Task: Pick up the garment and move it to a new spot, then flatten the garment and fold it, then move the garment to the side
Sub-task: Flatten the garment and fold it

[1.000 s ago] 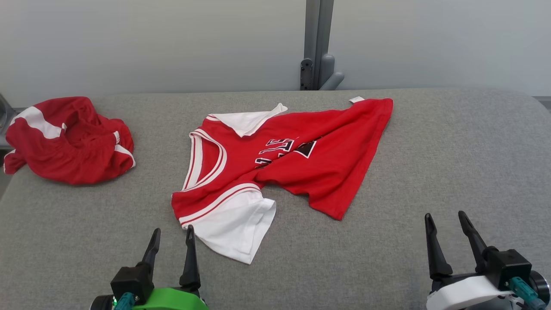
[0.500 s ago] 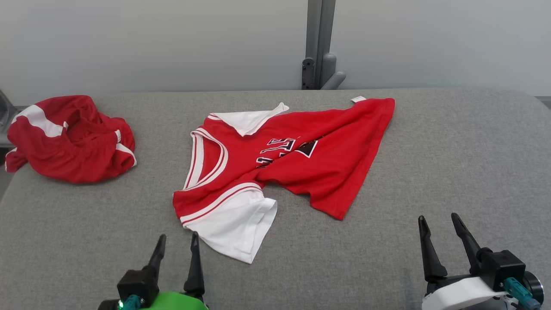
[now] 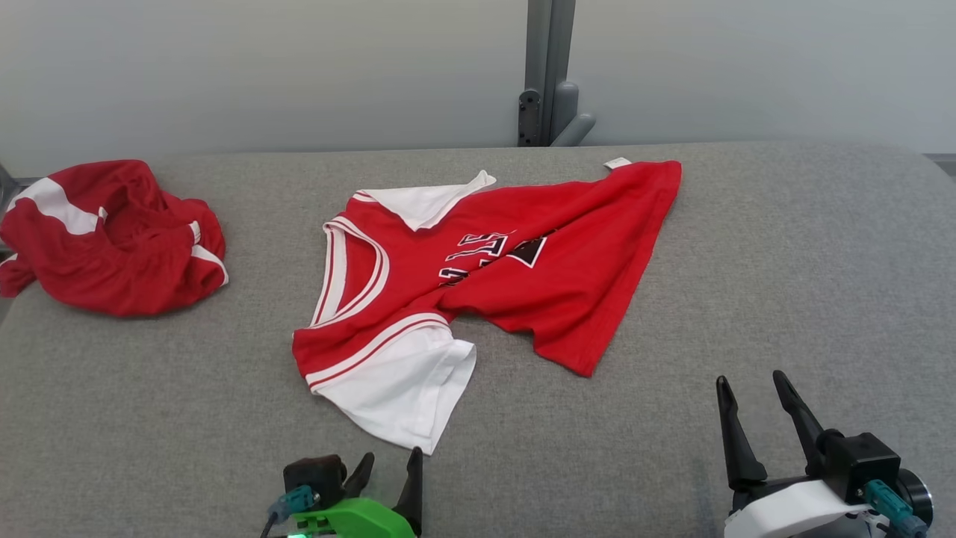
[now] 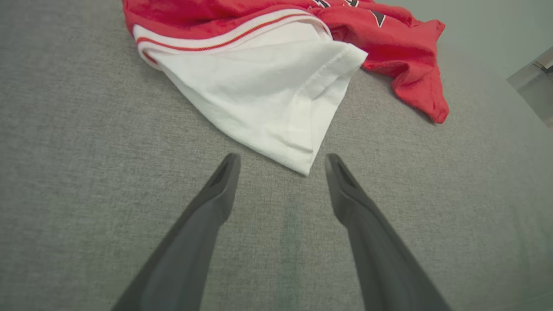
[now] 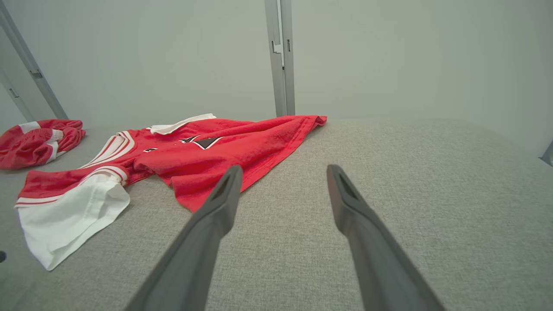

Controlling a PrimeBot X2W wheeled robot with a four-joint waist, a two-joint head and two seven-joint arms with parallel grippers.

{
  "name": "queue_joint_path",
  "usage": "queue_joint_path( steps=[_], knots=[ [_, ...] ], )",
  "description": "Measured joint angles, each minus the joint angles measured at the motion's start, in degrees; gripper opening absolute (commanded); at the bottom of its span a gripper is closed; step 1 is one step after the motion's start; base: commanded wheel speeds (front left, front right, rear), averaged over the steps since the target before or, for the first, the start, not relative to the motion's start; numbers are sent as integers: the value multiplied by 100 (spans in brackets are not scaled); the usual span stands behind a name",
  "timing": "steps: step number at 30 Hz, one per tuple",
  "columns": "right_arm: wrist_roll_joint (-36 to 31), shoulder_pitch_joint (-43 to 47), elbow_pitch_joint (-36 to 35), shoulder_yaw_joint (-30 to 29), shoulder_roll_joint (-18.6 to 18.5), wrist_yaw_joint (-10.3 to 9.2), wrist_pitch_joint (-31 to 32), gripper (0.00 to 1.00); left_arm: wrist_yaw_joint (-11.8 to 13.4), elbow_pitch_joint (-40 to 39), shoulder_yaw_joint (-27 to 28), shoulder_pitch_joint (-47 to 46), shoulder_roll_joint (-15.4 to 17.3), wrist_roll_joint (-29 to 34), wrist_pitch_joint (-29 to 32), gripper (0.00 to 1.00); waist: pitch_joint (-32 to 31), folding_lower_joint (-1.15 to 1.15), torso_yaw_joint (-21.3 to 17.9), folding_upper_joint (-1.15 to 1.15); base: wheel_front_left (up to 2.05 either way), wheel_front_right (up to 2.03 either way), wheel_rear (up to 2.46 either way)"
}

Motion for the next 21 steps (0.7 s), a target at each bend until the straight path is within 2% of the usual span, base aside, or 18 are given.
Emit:
queue_joint_path(
  steps=[13,21],
  knots=[
    [-18,-96,66,152,0,0,-1,100,737,709,-699,-625,-3,-1711,221,100,167,0,-285,0,0,0,0],
    [-37,-130,103,250,0,-1,-1,100,909,1140,-1034,-998,-2,-2387,89,100,183,0,-429,0,0,0,0]
  ],
)
